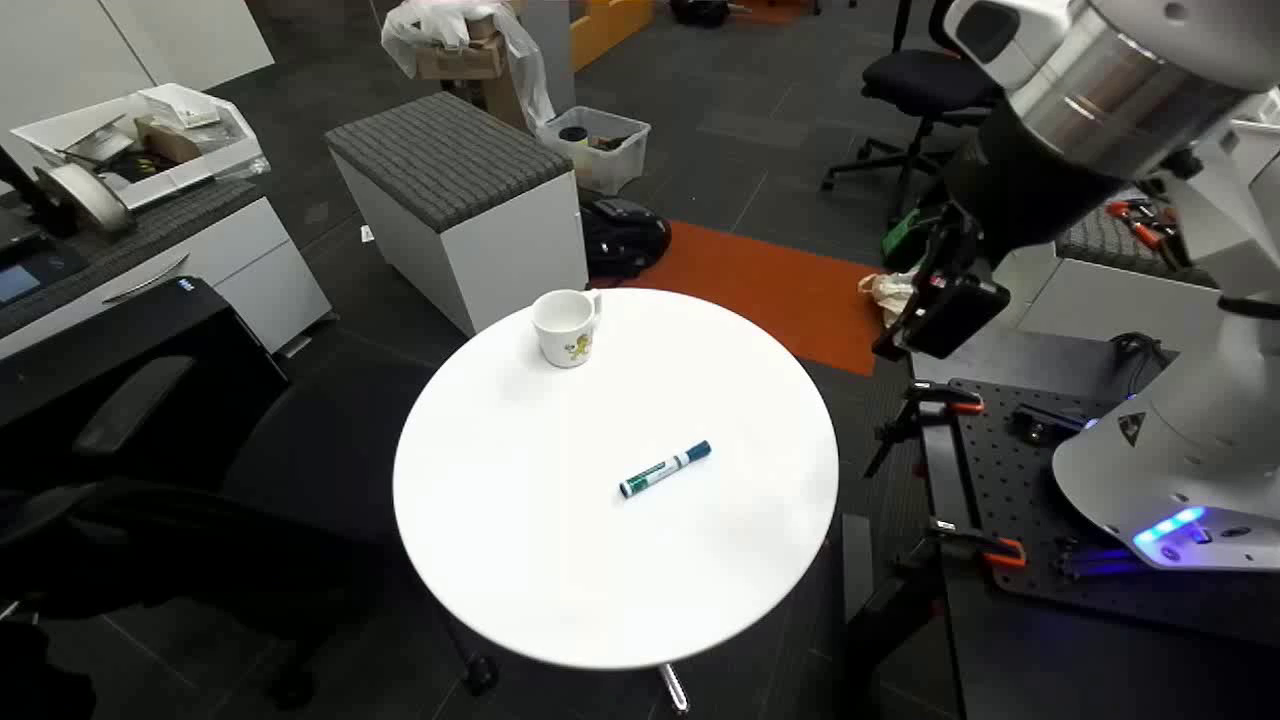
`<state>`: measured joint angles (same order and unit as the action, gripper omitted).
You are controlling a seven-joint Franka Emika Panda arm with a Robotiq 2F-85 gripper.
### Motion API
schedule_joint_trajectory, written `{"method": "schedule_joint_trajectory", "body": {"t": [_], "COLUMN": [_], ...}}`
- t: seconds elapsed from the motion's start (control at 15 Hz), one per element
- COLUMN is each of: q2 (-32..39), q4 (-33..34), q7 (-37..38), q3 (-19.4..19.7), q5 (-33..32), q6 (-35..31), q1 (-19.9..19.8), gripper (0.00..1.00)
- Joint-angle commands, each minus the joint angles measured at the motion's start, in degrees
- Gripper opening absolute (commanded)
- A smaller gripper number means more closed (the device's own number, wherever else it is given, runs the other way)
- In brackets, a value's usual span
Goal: Pick up the pen from the table and slightly move it forward.
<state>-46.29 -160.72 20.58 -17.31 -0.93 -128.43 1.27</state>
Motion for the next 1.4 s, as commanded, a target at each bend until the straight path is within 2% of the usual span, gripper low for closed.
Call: {"method": "schedule_joint_trajectory", "body": {"t": [0.0, 0.47, 0.93, 1.2, 1.33], "q2": [0.2, 0.7, 5.7, 12.1, 16.5], "q4": [0.0, 0.1, 0.4, 0.6, 1.1], "q7": [0.4, 0.4, -4.0, -10.2, -16.5], "q3": [0.6, 0.5, 1.7, 5.2, 8.9], "q5": [-0.6, -1.0, -7.0, -8.4, -6.8], "q6": [0.2, -0.5, -10.8, -17.9, -20.3], "q1": [0.6, 0.4, -1.2, -0.7, 1.1], "gripper": [1.0, 1.0, 1.0, 1.0, 1.0]}}
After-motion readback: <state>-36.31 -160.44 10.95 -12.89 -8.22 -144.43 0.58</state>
